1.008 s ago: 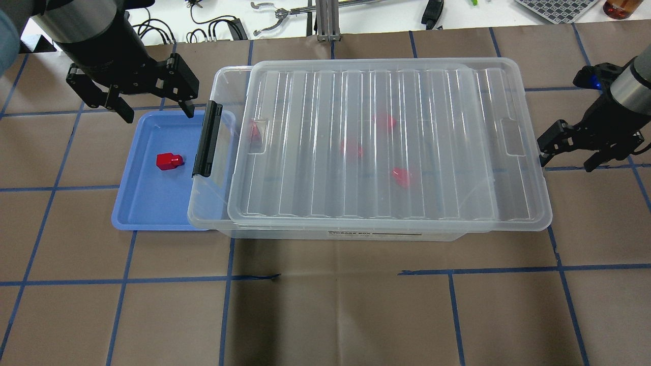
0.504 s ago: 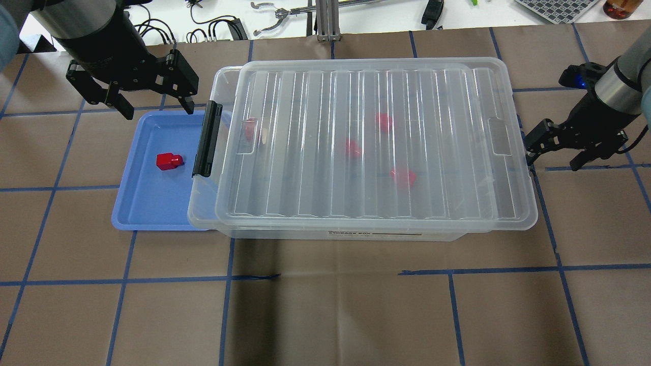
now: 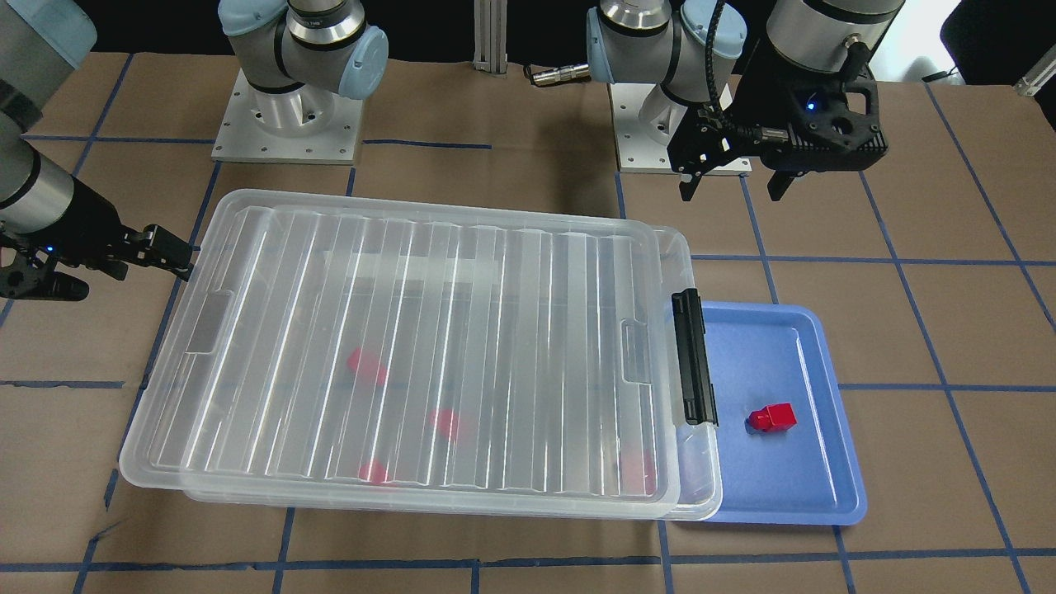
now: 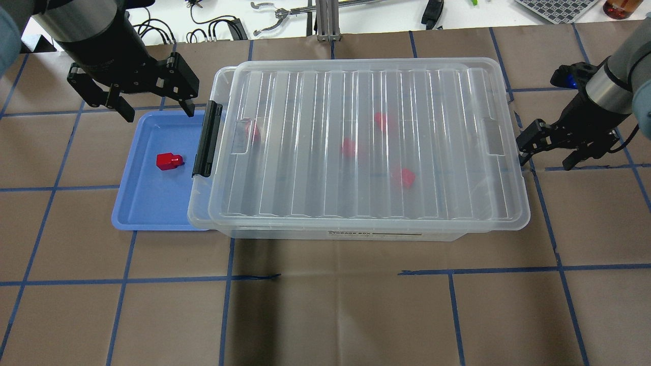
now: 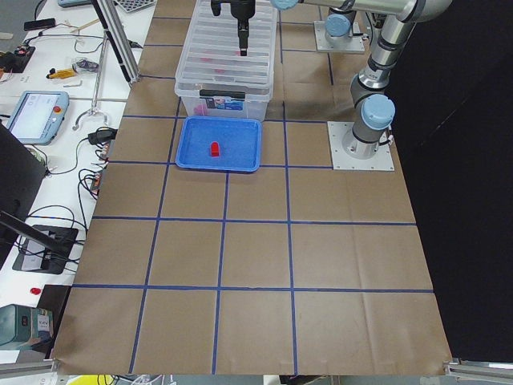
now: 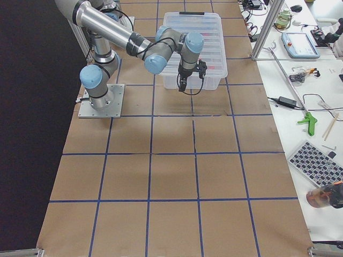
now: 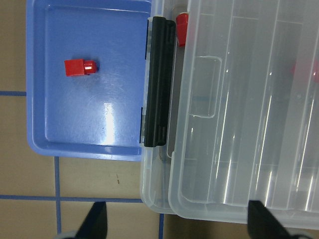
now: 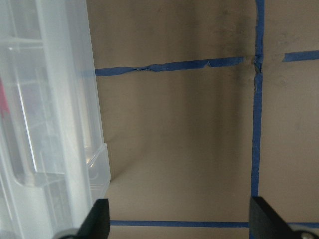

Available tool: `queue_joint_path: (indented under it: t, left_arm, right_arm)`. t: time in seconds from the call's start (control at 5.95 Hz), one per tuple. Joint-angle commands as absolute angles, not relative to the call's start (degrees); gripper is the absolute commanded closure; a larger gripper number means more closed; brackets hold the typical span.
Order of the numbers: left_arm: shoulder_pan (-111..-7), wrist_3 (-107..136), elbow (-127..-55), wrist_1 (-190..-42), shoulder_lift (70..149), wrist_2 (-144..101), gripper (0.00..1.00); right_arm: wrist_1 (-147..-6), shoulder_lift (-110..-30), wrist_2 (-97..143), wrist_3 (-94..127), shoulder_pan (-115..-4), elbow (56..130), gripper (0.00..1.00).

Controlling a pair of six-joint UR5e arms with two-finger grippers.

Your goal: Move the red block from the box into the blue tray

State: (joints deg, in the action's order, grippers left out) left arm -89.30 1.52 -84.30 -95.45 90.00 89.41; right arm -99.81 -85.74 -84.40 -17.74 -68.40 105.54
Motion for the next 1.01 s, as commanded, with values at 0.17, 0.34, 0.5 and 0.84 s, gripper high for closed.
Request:
queue_joint_path:
  t: [0.17,0.34,0.5,0.84]
  left_arm:
    - [-89.38,1.49,-84.55,-95.45,90.35,89.65,0.01]
    - [-89.38,1.49,-84.46,-95.45,90.09,89.56,0.01]
    - [-89.38,1.49,-84.29,-95.45,90.26,89.47,0.01]
    - [-89.3,1.49,-84.29,-95.45,90.18,89.65,0.01]
  right_arm:
    - [-98.79,-86.31,-83.41,-17.75,-69.86,105.47,0.0]
    - [-98.79,-86.31,-83.41,-17.75,-69.87,105.47,0.0]
    - [-98.88,-86.4,-83.41,-17.75,-69.87,105.29,0.0]
    - [-99.4,-89.19,-83.5,-16.8,-70.05,104.59,0.0]
